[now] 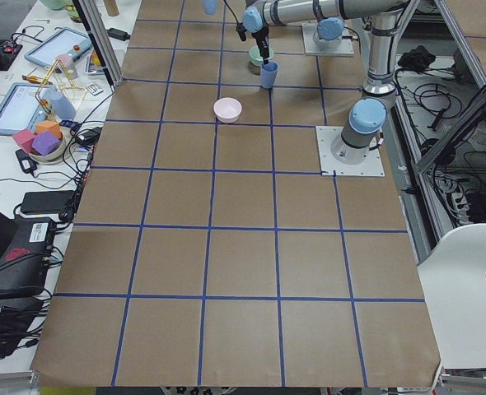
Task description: Stack blue cups with both arms
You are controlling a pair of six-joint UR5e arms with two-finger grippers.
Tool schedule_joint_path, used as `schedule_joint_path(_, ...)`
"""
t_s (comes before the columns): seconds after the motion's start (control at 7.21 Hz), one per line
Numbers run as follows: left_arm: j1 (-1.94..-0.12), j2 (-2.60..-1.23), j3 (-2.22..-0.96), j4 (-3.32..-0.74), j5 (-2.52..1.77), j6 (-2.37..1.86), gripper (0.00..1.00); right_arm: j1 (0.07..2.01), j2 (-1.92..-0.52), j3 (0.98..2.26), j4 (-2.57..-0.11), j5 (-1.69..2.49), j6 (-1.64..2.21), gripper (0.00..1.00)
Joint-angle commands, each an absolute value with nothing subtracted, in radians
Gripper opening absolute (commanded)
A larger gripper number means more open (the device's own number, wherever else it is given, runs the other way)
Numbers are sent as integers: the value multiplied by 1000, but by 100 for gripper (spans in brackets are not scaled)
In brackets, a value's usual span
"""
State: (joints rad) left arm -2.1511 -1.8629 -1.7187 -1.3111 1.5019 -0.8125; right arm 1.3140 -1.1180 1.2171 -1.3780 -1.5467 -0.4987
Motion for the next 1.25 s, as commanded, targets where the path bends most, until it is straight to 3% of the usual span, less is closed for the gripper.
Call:
schedule_joint_path(0.0, -2044, -1795, -1669, -1342, 1496, -693, 100, 1354, -1146, 1218, -1345, -1523, -489, 0)
schedule_joint_path(0.42, -1731, -1709, -1638, -1376, 1502, -264, 100, 1445, -1239, 1299, -1335, -1475, -365, 0)
schedule_joint_path(0.69, -1593, -1662, -1585, -1440, 1503, -5, 100, 1518, -1368, 1478, -1397, -1450, -267, 0)
schedule_joint_path(1.11, -1574, -1591, -1490, -1563, 1509, -3, 100, 1616, -1547, 1705, -1475, -1428, -169, 0)
